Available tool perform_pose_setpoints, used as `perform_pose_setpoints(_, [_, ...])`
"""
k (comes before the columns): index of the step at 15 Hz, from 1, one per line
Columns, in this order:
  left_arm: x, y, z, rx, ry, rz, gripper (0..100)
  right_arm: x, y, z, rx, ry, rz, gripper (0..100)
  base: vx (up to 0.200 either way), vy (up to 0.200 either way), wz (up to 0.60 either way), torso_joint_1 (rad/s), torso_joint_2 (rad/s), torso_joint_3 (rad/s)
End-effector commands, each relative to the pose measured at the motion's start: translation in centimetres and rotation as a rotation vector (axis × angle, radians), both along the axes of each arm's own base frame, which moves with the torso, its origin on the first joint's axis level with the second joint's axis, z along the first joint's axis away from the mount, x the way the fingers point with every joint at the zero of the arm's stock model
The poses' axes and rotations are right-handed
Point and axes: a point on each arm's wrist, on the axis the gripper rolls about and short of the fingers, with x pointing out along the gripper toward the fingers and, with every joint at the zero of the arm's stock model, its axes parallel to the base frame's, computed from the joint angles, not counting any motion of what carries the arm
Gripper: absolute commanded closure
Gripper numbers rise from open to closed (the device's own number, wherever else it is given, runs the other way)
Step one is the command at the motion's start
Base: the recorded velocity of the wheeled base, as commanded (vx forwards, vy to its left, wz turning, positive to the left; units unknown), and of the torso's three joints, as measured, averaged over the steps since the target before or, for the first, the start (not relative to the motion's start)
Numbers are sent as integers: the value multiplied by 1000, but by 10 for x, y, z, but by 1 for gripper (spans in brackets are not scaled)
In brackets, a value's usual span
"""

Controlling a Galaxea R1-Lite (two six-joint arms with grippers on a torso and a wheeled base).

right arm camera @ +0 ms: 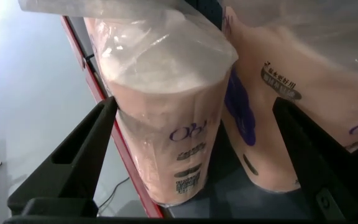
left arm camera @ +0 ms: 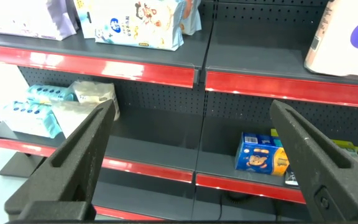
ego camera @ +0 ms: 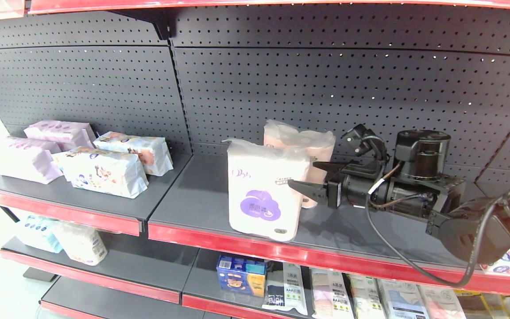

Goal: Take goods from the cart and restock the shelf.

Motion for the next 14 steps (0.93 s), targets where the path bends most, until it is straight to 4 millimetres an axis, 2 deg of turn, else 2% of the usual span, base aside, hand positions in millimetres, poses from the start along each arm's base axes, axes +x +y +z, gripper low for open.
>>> perform_pose_setpoints(1, [0, 0, 0, 1, 2, 1, 0, 2, 1, -4, -4, 10, 0, 0, 0, 0, 0, 0, 0, 0])
perform_pose_setpoints(7, [0, 0, 0, 0, 2, 2, 0, 6, 3, -8, -4, 26, 0, 0, 0, 0, 0, 0, 0, 0])
perform_pose_setpoints(14, [0, 0, 0, 0, 2, 1, 0, 1, 9, -8, 6, 35, 14, 0, 0, 0, 0, 0, 0, 0])
